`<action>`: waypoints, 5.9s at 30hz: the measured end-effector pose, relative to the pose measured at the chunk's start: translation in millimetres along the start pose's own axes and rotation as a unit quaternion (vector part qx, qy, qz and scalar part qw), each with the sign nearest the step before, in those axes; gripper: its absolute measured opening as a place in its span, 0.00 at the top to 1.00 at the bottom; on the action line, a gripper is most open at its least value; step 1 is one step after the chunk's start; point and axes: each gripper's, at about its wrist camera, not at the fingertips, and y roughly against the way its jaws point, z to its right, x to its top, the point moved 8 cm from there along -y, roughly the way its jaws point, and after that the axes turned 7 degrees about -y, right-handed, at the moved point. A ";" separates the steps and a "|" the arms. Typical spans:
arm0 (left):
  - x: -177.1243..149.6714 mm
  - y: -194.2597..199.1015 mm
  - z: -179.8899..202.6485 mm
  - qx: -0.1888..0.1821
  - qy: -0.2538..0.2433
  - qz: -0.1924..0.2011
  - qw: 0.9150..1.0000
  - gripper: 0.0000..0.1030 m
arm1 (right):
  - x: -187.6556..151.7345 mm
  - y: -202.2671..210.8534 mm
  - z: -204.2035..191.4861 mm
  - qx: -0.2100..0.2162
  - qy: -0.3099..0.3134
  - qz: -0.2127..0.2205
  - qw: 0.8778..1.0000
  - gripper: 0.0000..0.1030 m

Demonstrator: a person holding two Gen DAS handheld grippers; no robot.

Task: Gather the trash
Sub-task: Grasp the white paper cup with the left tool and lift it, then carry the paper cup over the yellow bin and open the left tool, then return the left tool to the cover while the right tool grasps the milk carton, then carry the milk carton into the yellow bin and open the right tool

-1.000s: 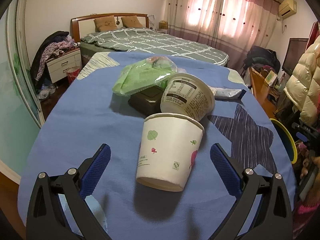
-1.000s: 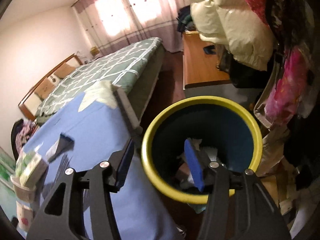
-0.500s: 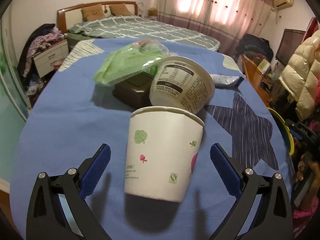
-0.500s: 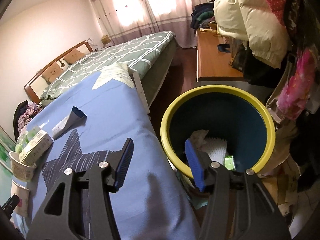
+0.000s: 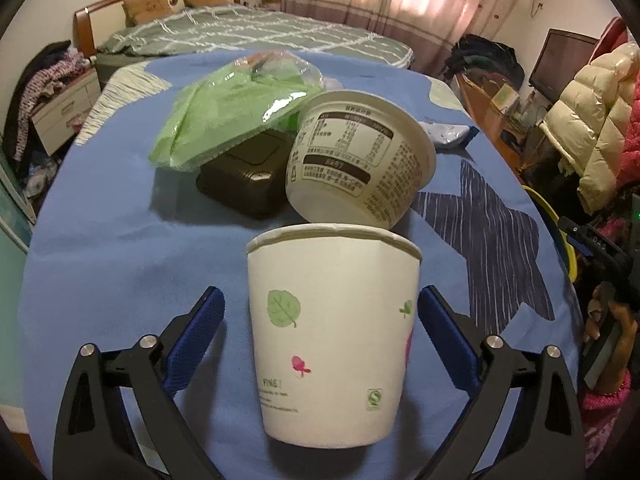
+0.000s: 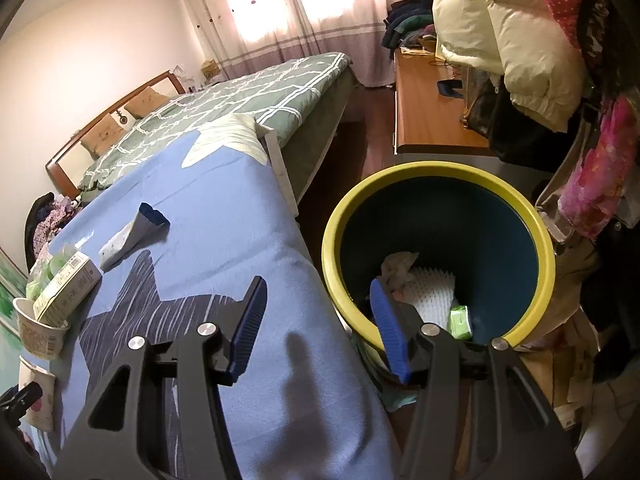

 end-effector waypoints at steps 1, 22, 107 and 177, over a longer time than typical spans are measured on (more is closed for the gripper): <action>-0.4 -0.4 -0.9 -0.004 -0.001 -0.002 1.000 0.11 | -0.3 0.6 0.9 0.000 0.000 -0.001 1.000 0.50; -8.9 38.7 48.1 0.000 -0.050 0.030 0.998 0.38 | 0.7 6.4 0.9 0.012 -0.010 0.014 1.000 0.50; -2.6 94.6 -25.9 0.142 0.044 0.156 0.977 0.07 | -26.6 9.6 -130.4 0.080 0.120 0.000 0.989 0.43; 8.5 48.8 18.9 0.090 -0.006 0.124 0.988 0.07 | 78.9 21.2 69.1 -0.093 -0.099 0.098 0.986 0.77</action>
